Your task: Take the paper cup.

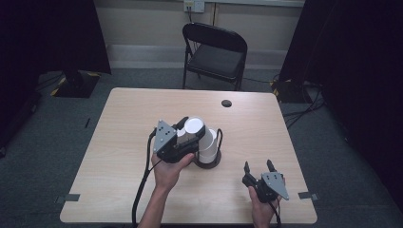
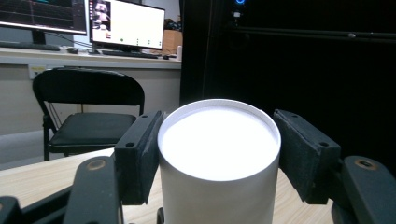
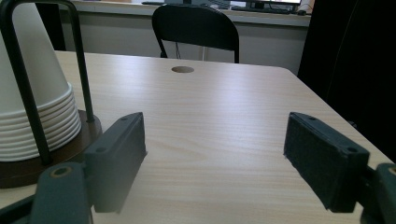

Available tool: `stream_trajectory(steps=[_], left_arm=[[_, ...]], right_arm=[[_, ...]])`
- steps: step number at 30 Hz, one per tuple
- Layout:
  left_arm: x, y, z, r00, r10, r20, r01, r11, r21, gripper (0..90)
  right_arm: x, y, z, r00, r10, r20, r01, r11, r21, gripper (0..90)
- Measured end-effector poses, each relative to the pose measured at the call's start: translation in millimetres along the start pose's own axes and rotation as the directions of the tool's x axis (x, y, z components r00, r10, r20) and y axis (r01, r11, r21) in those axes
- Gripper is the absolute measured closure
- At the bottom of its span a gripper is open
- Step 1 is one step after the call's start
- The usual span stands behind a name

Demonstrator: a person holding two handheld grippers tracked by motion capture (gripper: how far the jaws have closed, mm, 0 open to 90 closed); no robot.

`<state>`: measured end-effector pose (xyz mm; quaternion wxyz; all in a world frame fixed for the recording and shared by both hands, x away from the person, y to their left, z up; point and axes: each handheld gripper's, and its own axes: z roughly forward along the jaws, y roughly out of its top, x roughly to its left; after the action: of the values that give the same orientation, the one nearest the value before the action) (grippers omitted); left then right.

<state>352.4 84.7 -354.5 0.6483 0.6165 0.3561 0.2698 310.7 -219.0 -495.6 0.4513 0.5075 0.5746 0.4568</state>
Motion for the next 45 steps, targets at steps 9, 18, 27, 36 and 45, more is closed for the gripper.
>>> stream_trajectory(steps=[9, 18, 27, 36, 45], left_arm=[[6.0, -5.5, -17.8, 0.9989, -0.046, -0.009, 0.046, 0.9989, -0.007, 35.0], [5.4, -15.0, -37.8, 0.9946, -0.104, 0.000, 0.104, 0.9944, -0.018, 35.0], [1.5, -21.5, -49.1, 0.9862, -0.164, 0.019, 0.164, 0.9863, -0.011, 35.0], [0.9, -26.9, -56.1, 0.9736, -0.222, 0.052, 0.223, 0.9749, -0.004, 35.0], [7.0, -23.9, -63.6, 0.9374, -0.325, 0.125, 0.327, 0.9450, 0.005, 35.0]], right_arm=[[2.2, 0.0, -1.0, 0.9997, -0.021, -0.011, 0.021, 0.9998, 0.001, 20.0], [8.5, 1.9, -3.2, 0.9985, -0.043, -0.034, 0.043, 0.9988, 0.024, 21.5], [35.2, 17.2, -17.8, 0.9709, -0.064, -0.231, 0.055, 0.9973, -0.049, 28.0], [71.1, 33.3, -26.4, 0.8861, -0.184, -0.425, 0.146, 0.9819, -0.121, 29.0], [85.9, 47.7, -32.4, 0.8252, -0.233, -0.515, 0.149, 0.9687, -0.198, 38.1]])
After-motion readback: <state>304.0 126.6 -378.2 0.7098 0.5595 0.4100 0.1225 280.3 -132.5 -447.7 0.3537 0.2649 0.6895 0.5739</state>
